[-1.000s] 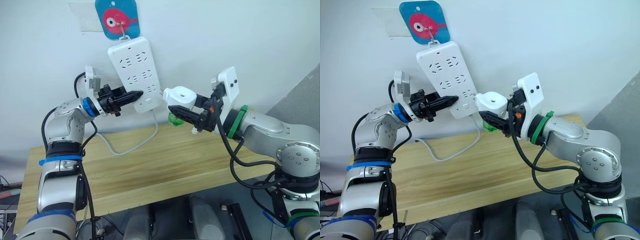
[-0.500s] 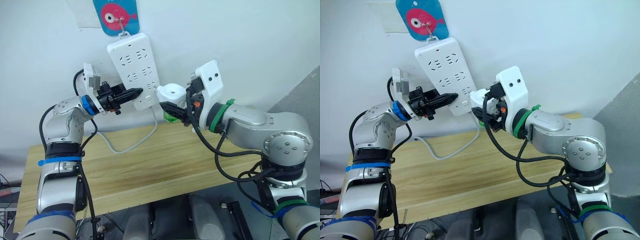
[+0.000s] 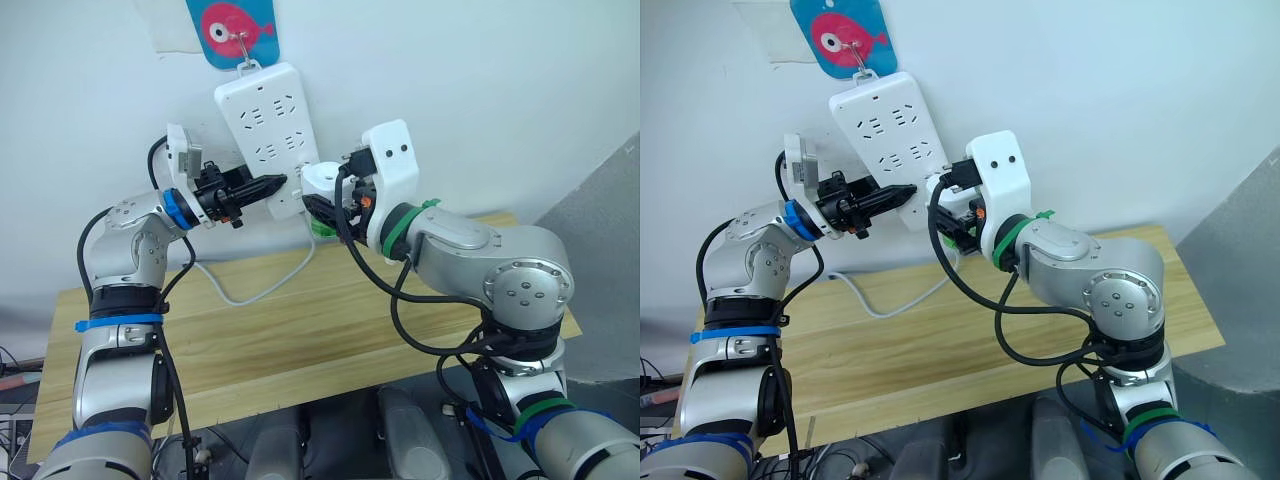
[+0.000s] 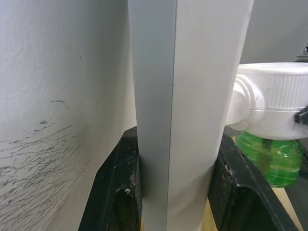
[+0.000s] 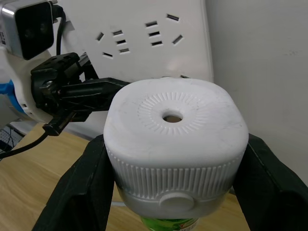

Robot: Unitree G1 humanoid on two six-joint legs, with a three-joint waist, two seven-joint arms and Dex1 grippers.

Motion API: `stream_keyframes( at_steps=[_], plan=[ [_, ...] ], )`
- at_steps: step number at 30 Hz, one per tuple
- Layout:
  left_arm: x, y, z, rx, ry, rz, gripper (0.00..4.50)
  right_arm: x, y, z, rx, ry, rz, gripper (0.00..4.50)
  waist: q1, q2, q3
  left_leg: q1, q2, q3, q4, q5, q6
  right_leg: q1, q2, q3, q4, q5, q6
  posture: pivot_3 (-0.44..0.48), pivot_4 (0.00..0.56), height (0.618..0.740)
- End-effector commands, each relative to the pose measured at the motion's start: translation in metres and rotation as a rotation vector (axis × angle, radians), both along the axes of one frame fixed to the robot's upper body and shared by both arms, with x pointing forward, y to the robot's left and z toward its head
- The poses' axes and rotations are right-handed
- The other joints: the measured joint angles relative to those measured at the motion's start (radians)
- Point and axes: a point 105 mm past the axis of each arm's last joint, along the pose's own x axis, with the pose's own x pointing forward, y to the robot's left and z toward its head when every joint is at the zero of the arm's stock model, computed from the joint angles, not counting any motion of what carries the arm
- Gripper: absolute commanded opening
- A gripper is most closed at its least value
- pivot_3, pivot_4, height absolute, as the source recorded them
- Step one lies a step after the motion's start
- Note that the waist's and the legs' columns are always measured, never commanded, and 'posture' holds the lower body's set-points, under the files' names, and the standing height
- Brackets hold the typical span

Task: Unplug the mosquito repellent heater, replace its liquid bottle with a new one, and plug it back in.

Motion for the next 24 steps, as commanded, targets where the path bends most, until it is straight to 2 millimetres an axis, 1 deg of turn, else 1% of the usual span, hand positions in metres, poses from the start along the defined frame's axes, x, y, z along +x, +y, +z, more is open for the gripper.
stream_keyframes(
  at_steps=[1,7,15,24],
  plan=[
    [-0.0041,-0.0018,0.0119,0.011,-0.046,-0.009,1.31,-0.0061,0.0039,0.0109,0.018,-0.046,0.024,2.95,0.000,0.000,0.000,0.000,0.000,0.000,0.000,0.000,0.000,0.000,0.000,0.000,0.000,0.000,0.000,-0.251,0.344,0.734],
    [-0.0044,-0.0024,0.0127,0.007,-0.047,-0.010,1.31,-0.0047,0.0052,0.0088,0.004,-0.045,0.022,2.95,0.001,0.000,0.000,0.000,0.000,0.000,0.000,0.000,0.000,0.000,0.000,0.000,0.000,0.000,0.000,-0.244,0.342,0.734],
    [-0.0044,-0.0009,0.0130,0.008,-0.047,-0.010,1.31,-0.0040,0.0014,0.0093,-0.005,-0.057,0.007,2.95,0.001,0.000,0.000,0.000,0.000,0.000,0.000,0.000,0.000,0.000,0.000,0.000,0.000,0.000,0.000,-0.250,0.338,0.734],
    [-0.0053,-0.0016,0.0124,0.007,-0.048,-0.014,1.31,-0.0019,-0.0003,0.0129,-0.005,-0.075,0.000,2.95,0.001,0.000,0.000,0.000,0.000,0.000,0.000,0.000,0.000,0.000,0.000,0.000,0.000,0.000,0.000,-0.255,0.331,0.734]
  ],
)
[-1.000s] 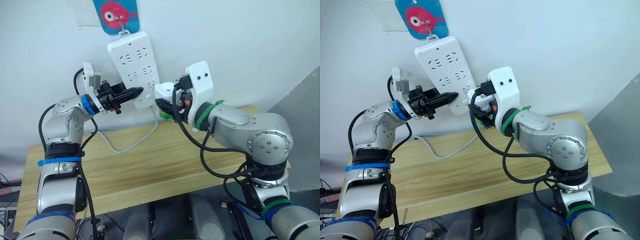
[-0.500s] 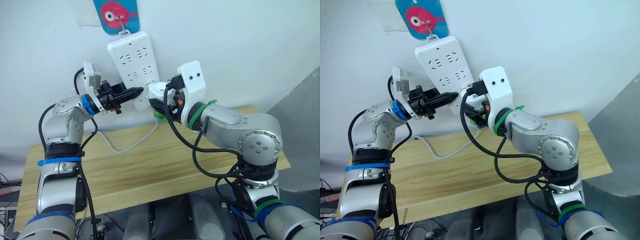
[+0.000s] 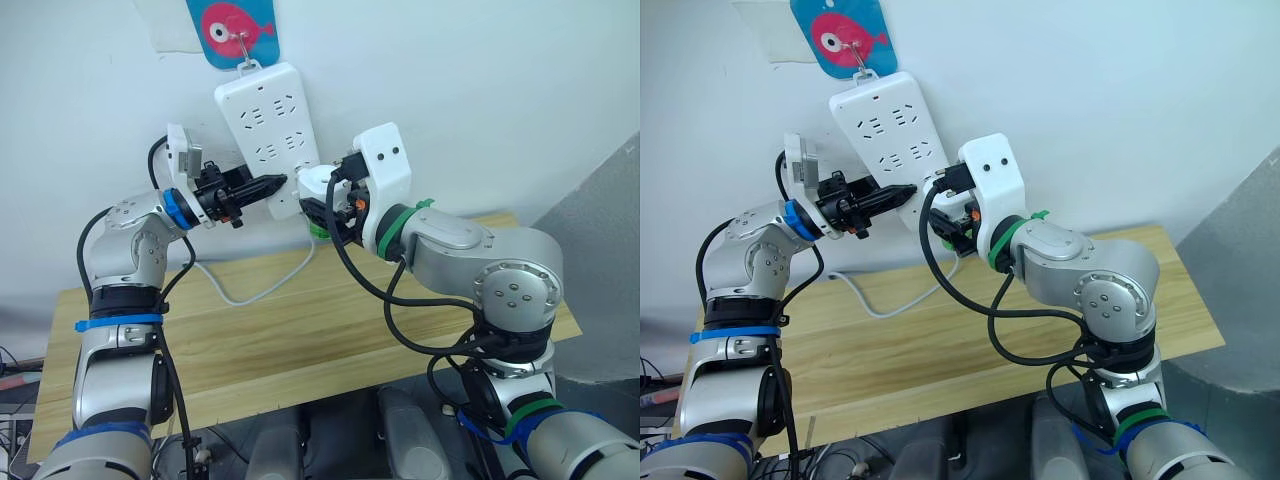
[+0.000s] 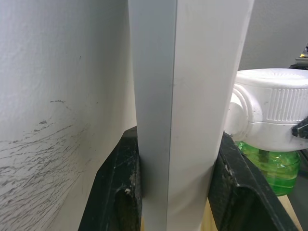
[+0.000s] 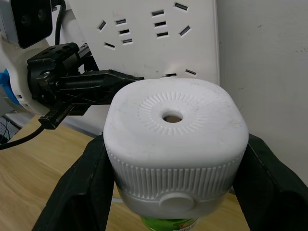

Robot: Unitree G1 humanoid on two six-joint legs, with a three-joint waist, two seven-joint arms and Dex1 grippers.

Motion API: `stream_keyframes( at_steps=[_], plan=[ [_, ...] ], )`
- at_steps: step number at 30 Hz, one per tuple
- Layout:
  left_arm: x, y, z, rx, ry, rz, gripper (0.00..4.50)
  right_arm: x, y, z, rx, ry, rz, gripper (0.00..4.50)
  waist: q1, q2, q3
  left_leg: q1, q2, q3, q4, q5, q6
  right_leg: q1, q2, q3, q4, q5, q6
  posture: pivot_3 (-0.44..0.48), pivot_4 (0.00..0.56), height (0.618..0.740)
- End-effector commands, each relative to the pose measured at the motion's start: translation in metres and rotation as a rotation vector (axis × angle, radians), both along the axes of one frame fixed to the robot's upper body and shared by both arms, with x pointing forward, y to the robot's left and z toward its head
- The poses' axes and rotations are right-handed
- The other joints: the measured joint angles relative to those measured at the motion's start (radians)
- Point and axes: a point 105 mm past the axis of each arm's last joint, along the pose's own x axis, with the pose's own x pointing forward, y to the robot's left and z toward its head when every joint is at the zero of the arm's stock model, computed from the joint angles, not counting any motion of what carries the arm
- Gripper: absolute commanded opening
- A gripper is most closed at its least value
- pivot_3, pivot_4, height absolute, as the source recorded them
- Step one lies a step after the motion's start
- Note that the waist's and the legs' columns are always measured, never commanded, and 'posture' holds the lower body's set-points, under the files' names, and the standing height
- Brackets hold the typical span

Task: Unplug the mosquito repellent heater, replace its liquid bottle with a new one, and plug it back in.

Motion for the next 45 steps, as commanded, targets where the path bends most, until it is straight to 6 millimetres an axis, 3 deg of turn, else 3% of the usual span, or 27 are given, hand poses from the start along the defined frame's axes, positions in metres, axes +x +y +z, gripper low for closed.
stream_keyframes(
  at_steps=[1,16,30,45],
  plan=[
    [-0.005,-0.002,0.012,0.007,-0.050,-0.014,1.31,-0.005,-0.003,0.016,0.027,-0.069,0.001,2.95,0.000,0.000,0.000,0.000,0.000,0.000,0.000,0.000,0.000,0.000,0.000,0.000,0.000,0.000,0.000,-0.256,0.330,0.734],
    [-0.005,-0.002,0.012,0.005,-0.051,-0.016,1.31,-0.002,-0.005,0.017,0.007,-0.086,-0.007,2.95,0.000,0.000,0.000,0.000,0.000,0.000,0.000,0.000,0.000,0.000,0.000,0.000,0.000,0.000,0.000,-0.256,0.327,0.734],
    [-0.005,-0.007,0.014,-0.001,-0.051,-0.020,1.31,-0.014,0.032,0.028,0.054,-0.100,0.087,2.95,-0.004,0.002,0.001,0.000,0.001,0.000,0.000,0.000,0.000,-0.001,0.001,0.001,0.001,0.000,0.000,-0.229,0.340,0.734],
    [-0.008,-0.011,0.016,-0.032,0.019,-0.052,1.31,-0.023,0.044,0.030,0.020,-0.222,0.111,2.95,-0.003,0.002,0.017,0.001,0.002,0.000,0.000,0.001,-0.001,-0.001,0.002,0.002,0.003,0.000,0.000,-0.221,0.367,0.734]
  ],
)
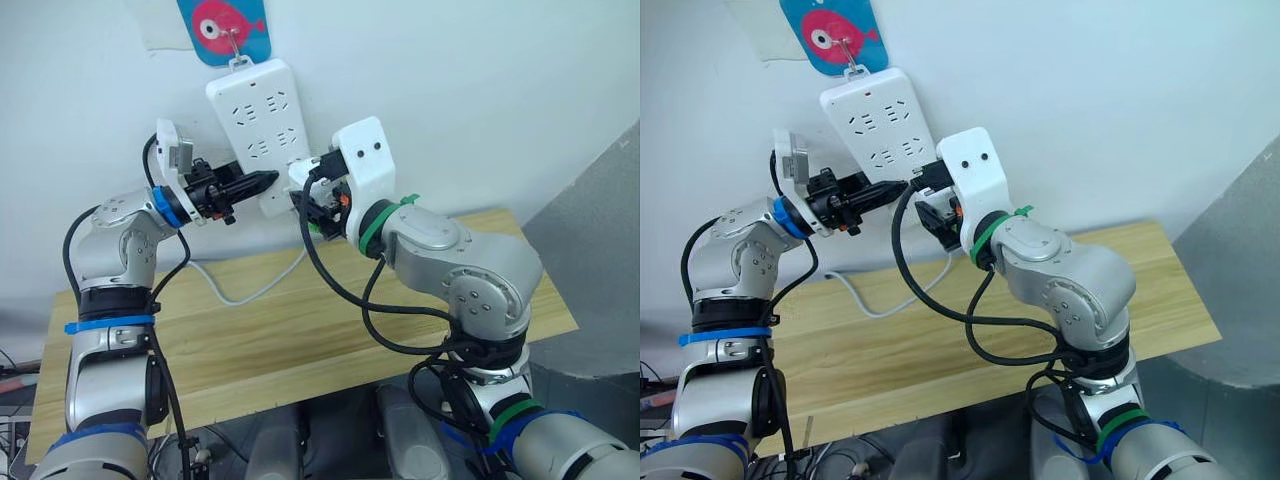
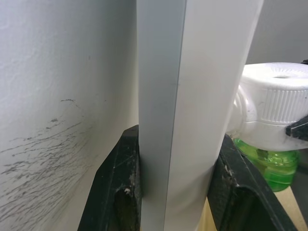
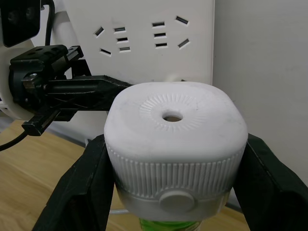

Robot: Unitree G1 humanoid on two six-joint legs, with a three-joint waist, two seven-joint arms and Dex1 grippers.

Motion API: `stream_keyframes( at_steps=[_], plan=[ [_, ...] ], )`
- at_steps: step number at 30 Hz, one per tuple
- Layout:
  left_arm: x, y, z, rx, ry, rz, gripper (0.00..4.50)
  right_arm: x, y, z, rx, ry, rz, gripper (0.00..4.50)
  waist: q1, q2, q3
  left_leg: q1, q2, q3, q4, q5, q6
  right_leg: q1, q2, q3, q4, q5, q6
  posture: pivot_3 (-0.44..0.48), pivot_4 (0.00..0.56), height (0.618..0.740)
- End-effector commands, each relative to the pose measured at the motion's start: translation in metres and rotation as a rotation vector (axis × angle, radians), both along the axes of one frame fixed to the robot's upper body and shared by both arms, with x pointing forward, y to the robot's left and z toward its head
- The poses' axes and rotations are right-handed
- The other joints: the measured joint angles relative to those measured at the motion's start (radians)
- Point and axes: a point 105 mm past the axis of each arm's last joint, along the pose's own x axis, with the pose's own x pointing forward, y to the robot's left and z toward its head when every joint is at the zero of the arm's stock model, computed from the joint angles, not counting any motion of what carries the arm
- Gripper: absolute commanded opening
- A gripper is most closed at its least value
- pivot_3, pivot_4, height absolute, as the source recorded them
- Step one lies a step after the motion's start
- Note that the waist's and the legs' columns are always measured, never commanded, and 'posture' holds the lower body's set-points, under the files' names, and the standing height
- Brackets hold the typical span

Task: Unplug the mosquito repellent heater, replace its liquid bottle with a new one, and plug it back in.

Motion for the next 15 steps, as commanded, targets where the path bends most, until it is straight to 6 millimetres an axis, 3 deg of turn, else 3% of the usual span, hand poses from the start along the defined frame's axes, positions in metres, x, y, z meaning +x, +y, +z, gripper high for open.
stream_keyframes(
  at_steps=[1,15],
  plan=[
    [-0.006,-0.017,0.012,-0.041,-0.009,-0.083,1.31,-0.022,0.025,0.023,0.047,-0.118,0.141,2.95,0.000,0.000,0.003,0.000,0.000,0.000,0.000,0.000,0.000,0.000,0.000,0.000,0.000,0.000,0.000,-0.221,0.368,0.734],
    [-0.003,-0.025,0.024,-0.068,-0.015,-0.100,1.31,-0.037,0.049,0.015,0.101,-0.033,0.269,2.95,0.002,0.000,0.007,0.000,0.000,0.000,0.000,0.001,-0.001,-0.001,0.000,0.000,0.003,0.000,0.000,-0.197,0.379,0.734]
  ],
)
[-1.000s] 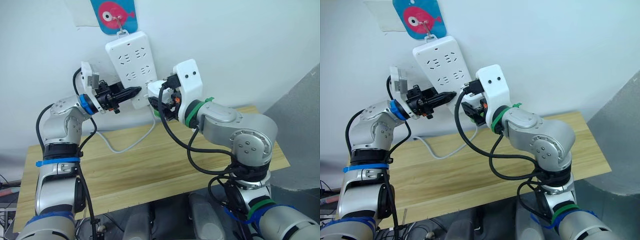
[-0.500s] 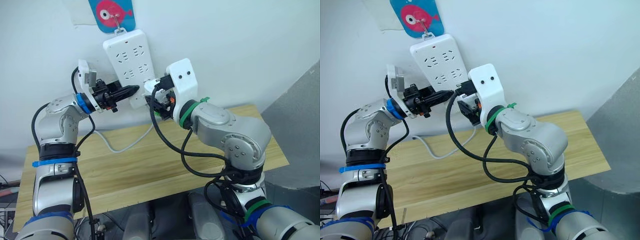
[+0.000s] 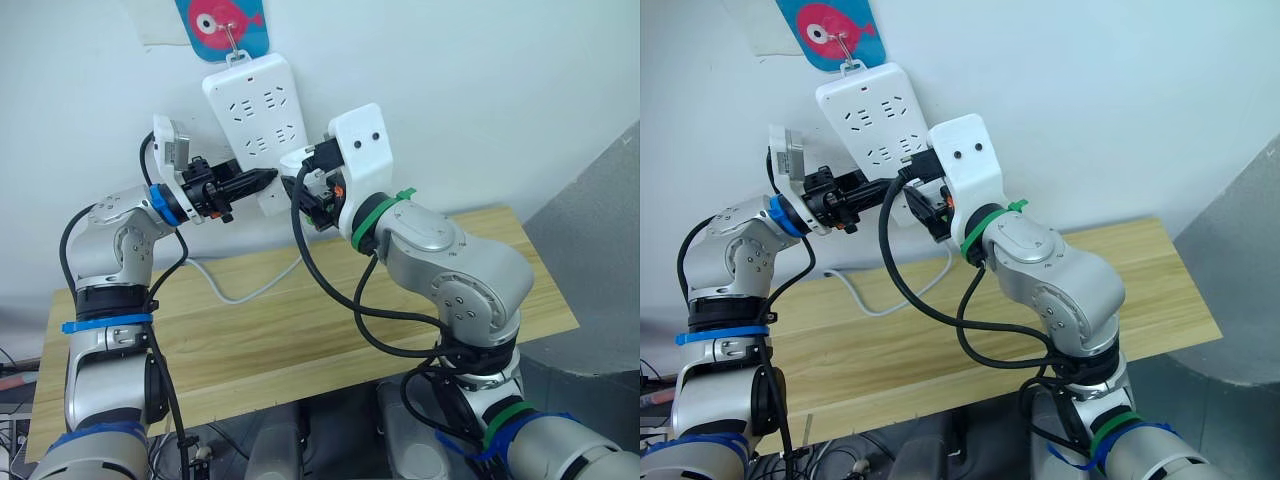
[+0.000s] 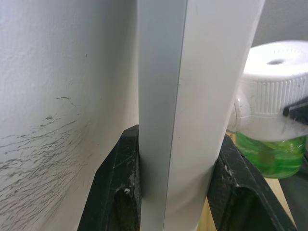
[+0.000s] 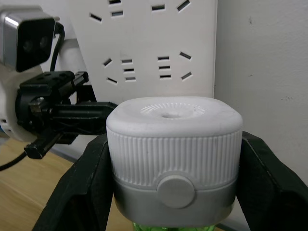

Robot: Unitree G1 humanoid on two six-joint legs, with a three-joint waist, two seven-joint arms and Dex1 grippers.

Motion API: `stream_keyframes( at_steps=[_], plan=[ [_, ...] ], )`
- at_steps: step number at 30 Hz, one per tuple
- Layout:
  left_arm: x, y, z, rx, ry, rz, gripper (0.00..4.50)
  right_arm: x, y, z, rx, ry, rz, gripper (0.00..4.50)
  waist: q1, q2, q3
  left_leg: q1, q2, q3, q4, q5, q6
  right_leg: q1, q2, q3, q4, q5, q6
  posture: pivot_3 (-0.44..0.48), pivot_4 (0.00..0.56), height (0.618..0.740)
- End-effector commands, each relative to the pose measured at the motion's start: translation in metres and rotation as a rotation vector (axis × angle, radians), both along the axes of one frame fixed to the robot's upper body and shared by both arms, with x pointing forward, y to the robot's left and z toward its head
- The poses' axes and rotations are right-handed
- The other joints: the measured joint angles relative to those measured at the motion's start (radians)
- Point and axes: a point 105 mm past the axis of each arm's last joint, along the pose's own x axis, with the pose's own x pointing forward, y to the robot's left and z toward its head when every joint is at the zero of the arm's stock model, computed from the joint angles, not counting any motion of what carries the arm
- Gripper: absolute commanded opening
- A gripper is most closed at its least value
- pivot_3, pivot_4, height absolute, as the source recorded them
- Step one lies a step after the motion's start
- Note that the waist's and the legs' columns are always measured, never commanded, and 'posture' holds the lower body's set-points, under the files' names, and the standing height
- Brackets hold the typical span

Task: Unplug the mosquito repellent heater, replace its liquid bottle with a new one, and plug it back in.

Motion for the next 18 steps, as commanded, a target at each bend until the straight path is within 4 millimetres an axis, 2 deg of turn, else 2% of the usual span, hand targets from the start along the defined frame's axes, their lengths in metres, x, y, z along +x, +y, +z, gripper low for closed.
stream_keyframes(
  at_steps=[1,7,18],
  plan=[
    [-0.002,-0.024,0.022,-0.055,-0.035,-0.092,1.31,-0.035,0.041,0.002,0.034,0.029,0.271,2.95,0.001,0.000,0.000,0.000,0.000,0.000,0.000,0.000,0.000,0.000,0.000,0.000,0.000,0.000,0.000,-0.194,0.378,0.734],
    [-0.001,-0.023,0.025,-0.058,-0.041,-0.085,1.31,-0.037,0.030,-0.011,-0.002,0.113,0.293,2.95,0.015,0.000,0.000,0.000,0.000,0.000,0.000,0.000,0.000,0.000,0.000,0.000,0.000,0.000,0.000,-0.193,0.376,0.734],
    [-0.001,-0.027,0.030,-0.073,-0.041,-0.093,1.31,-0.046,0.043,-0.015,0.001,0.161,0.360,2.95,0.025,0.000,0.001,0.000,0.000,0.000,-0.001,0.000,0.000,0.000,0.000,0.000,0.000,0.000,0.000,-0.169,0.374,0.734]
  ],
)
